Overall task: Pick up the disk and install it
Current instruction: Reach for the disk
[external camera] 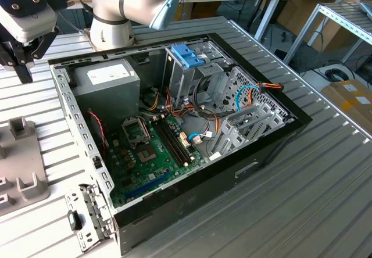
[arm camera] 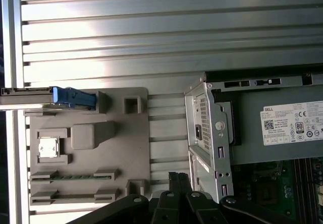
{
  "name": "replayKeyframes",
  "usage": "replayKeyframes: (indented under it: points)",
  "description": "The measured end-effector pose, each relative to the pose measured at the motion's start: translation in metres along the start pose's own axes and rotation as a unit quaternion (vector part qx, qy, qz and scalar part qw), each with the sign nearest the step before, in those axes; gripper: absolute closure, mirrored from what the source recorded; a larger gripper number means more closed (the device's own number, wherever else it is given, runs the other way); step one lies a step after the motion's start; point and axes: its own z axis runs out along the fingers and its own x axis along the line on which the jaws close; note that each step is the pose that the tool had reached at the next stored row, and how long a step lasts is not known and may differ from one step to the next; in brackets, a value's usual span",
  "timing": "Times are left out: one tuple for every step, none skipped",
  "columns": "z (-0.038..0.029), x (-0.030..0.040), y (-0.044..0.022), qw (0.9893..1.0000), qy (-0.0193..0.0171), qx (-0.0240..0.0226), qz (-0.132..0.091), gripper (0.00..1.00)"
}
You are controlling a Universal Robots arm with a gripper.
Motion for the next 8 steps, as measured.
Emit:
replayKeyframes:
  points:
    - [0.0000, 0.0001, 0.0000, 1.0000, 0.0000, 0.0000, 0.000, 0.90]
    - [0.0000, 0.0004, 0.0000, 1.0000, 0.0000, 0.0000, 0.000, 0.90]
    - [0.0000, 0.0005, -0.0001, 1.0000, 0.0000, 0.0000, 0.000, 0.90]
    - [0.0000, 0.0008, -0.0001, 1.0000, 0.0000, 0.0000, 0.000, 0.90]
    - [0.0000, 0.0010, -0.0001, 1.0000, 0.0000, 0.0000, 0.000, 0.90]
    - [0.0000, 0.0014, -0.0001, 1.0000, 0.0000, 0.0000, 0.000, 0.90]
    - [-0.0001, 0.0017, -0.0001, 1.0000, 0.0000, 0.0000, 0.000, 0.90]
    - [-0.0001, 0.0020, -0.0002, 1.0000, 0.0000, 0.0000, 0.000, 0.90]
